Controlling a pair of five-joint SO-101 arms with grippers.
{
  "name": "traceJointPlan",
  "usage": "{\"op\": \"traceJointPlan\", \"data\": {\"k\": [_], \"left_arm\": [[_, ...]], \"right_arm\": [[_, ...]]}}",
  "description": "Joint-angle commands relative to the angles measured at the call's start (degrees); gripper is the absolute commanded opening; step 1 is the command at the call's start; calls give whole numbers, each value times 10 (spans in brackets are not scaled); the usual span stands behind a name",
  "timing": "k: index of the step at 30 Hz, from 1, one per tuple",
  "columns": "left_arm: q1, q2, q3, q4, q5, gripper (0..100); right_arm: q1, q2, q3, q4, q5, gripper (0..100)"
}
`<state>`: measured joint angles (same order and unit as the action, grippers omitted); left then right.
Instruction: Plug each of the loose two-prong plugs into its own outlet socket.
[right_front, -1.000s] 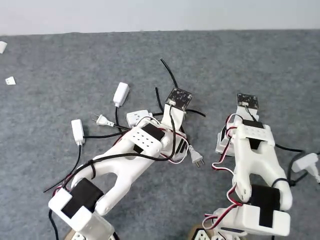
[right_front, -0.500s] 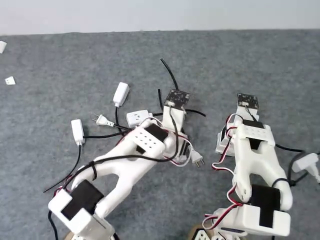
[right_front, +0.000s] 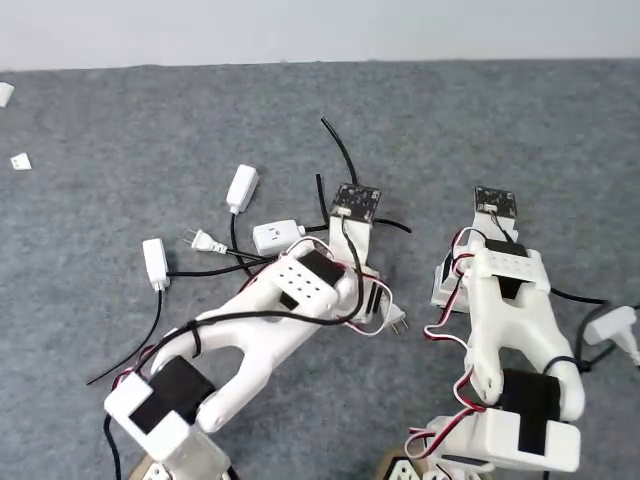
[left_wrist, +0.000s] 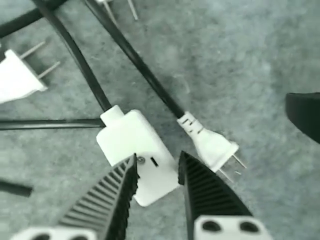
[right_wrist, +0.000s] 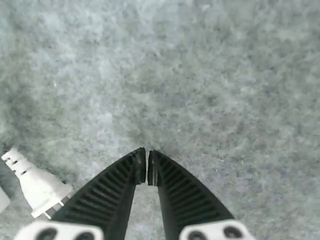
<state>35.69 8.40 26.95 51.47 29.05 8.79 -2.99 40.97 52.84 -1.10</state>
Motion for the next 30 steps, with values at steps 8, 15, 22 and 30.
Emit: {"op": "traceJointPlan", "data": {"k": [8, 15, 22, 30], "left_arm": [[-18, 36, -19, 96, 4, 135], [-29, 38, -7, 120, -51, 135], [-111, 38, -6, 120, -53, 135], [-130, 38, 8, 139, -151, 135]], "right_arm": [[0, -2, -37, 1, 16, 9], [-8, -2, -36, 0, 25, 9], [-11, -2, -35, 1, 26, 9], [-12, -2, -34, 1, 27, 9]]}}
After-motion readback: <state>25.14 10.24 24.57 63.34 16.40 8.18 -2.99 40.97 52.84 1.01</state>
